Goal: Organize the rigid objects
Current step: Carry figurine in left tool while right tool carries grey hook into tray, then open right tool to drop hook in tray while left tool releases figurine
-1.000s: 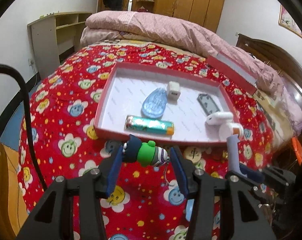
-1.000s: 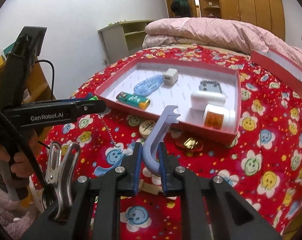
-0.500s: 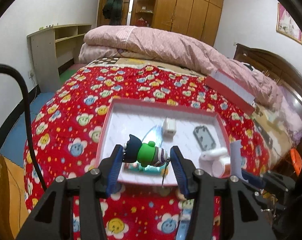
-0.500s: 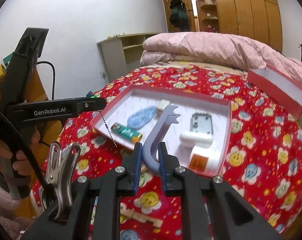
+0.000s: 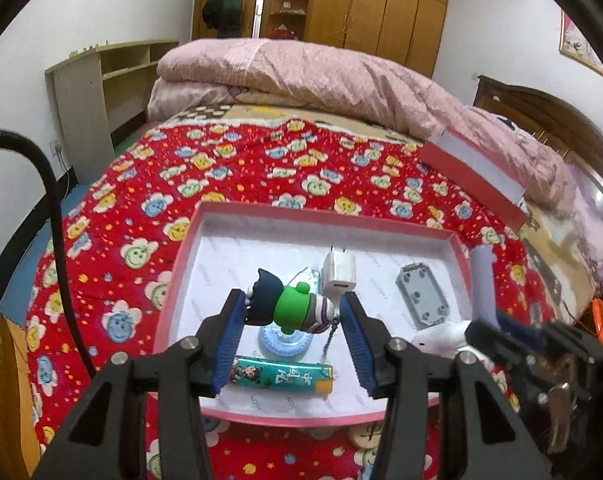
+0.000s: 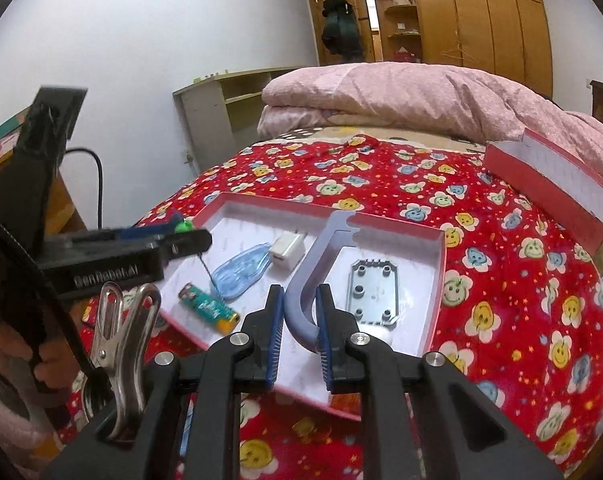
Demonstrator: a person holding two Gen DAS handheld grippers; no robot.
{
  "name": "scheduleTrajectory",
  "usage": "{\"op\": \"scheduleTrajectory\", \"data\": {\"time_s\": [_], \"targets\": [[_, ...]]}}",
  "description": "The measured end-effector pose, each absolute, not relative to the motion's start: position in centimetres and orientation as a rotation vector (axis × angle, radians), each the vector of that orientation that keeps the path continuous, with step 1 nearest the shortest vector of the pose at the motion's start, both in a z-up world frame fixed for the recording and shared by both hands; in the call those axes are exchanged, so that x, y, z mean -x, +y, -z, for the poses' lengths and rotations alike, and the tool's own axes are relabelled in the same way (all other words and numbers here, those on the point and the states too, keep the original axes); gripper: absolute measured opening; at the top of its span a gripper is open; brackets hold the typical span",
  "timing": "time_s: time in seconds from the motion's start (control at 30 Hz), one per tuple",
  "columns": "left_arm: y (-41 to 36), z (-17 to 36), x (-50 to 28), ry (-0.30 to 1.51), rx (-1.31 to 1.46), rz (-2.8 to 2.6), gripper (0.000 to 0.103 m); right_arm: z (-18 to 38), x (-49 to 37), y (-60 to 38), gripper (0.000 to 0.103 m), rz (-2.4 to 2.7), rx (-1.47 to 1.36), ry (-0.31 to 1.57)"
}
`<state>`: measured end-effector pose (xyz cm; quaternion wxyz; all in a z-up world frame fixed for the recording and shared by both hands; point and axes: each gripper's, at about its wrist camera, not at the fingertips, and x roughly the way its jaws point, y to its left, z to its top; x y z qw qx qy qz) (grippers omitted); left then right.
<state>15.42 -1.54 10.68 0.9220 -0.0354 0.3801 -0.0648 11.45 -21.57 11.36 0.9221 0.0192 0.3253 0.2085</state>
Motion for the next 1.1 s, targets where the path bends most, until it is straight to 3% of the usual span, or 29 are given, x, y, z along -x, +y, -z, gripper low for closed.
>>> {"op": "scheduleTrajectory", "data": {"time_s": [0.83,0.97,1.1], "targets": [[-1.9,-6.7,-19.0,0.825,0.027,0.103,0.052,-7.8,-15.9,-22.0,0.017,-0.416,-0.119,0.742],[-2.0,-6.9,-18.8,0.831,0.019,0.108,0.06,-8.1,-15.4,-21.8,0.029,-0.407,-0.108,0.718],[-1.8,-7.6,-18.0,0.817,0.03,0.114,0.06,-8.6,-15.0,-21.6,0.03,-0.413,-0.091,0.704]]}}
